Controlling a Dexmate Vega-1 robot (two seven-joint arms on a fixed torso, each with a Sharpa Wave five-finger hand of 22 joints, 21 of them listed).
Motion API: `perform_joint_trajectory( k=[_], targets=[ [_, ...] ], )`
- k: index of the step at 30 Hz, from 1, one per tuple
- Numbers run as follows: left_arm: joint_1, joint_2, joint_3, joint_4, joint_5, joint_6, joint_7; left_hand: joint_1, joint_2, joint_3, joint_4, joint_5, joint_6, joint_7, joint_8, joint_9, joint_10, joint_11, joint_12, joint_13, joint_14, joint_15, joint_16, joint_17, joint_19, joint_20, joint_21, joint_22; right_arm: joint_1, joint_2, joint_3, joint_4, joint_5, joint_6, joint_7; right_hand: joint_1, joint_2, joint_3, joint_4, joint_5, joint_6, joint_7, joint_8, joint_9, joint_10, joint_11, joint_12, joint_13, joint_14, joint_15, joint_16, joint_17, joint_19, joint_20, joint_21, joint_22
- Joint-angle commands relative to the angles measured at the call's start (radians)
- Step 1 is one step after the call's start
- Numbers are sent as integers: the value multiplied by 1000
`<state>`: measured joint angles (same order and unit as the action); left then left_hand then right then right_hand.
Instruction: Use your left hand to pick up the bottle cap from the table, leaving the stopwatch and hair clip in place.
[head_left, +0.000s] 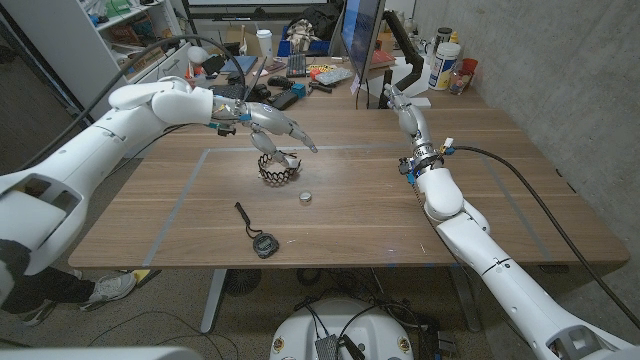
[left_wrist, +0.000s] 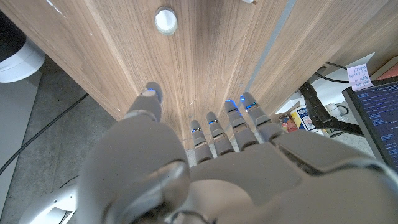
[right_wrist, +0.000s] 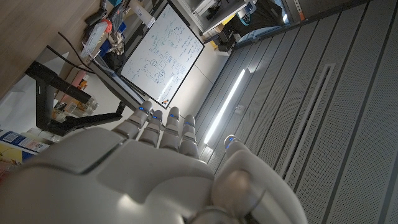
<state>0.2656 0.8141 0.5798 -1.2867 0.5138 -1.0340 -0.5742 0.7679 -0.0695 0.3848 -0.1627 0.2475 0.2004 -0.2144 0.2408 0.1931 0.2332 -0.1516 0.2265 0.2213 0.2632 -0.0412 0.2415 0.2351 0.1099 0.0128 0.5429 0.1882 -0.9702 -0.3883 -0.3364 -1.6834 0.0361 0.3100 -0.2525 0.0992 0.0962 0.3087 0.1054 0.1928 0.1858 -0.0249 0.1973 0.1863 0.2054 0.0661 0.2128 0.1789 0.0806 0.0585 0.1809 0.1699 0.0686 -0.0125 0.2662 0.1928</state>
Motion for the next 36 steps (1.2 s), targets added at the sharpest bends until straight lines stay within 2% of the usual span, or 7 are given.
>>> perform_joint_trajectory(
  k=[1, 15, 21, 29, 36],
  targets=[
    [7, -6, 10, -1, 72, 0, 42, 12, -1, -1, 5, -2, 10, -5, 6, 4, 4, 0, 7, 3, -4, -92, -5, 4, 1, -2, -6, 4, -5, 1, 0, -10, -15, -5, -15, -7, 2, -1, 1, 7, 13, -1, -2, 2, 9, 1, -2, 4, 3, 2, -3, 1, 3, 2, -2, 5],
    [5, -15, 26, 14, 112, -22, 82, 16, 1, -4, 13, -5, 27, -3, 12, 5, 13, 2, 13, 8, -1, -89, -4, 10, 2, -1, -7, 5, -6, 5, 0, -17, -25, -15, -24, -7, 1, -1, 1, 7, 15, 0, -2, 2, 9, 3, -2, 4, 2, 4, -3, 1, 4, 2, -3, 5],
    [19, -12, 20, -5, 147, -16, 114, 17, 1, -6, 16, -6, 33, -4, 14, 6, 13, -1, 15, 11, 2, -86, -3, 12, 5, -2, -7, 5, -7, 6, 1, -17, -27, -16, -26, -7, 1, -2, 1, 8, 15, 0, -2, 2, 10, 3, -2, 4, 3, 3, -3, 1, 4, 2, -4, 5],
    [39, -4, 10, -43, 262, -6, 201, 21, 1, -8, 17, -6, 39, -4, 15, 6, 16, -3, 19, 14, 6, -84, -3, 16, 11, -3, -5, 6, -8, 8, 3, -16, -29, -16, -29, -7, 1, -2, 0, 8, 15, 0, -2, 2, 9, 2, -2, 4, 3, 3, -3, 1, 4, 2, -5, 5],
    [35, -2, 23, -46, 279, -4, 213, 29, 3, -8, 18, -6, 47, -4, 18, 7, 4, 0, 17, 17, 6, -83, -3, 19, 9, -1, -7, 6, -7, 10, 4, -14, -29, -14, -29, -7, 1, -2, 0, 8, 16, 0, -2, 2, 11, 3, -2, 4, 3, 3, -3, 1, 4, 2, -6, 5]
  ],
)
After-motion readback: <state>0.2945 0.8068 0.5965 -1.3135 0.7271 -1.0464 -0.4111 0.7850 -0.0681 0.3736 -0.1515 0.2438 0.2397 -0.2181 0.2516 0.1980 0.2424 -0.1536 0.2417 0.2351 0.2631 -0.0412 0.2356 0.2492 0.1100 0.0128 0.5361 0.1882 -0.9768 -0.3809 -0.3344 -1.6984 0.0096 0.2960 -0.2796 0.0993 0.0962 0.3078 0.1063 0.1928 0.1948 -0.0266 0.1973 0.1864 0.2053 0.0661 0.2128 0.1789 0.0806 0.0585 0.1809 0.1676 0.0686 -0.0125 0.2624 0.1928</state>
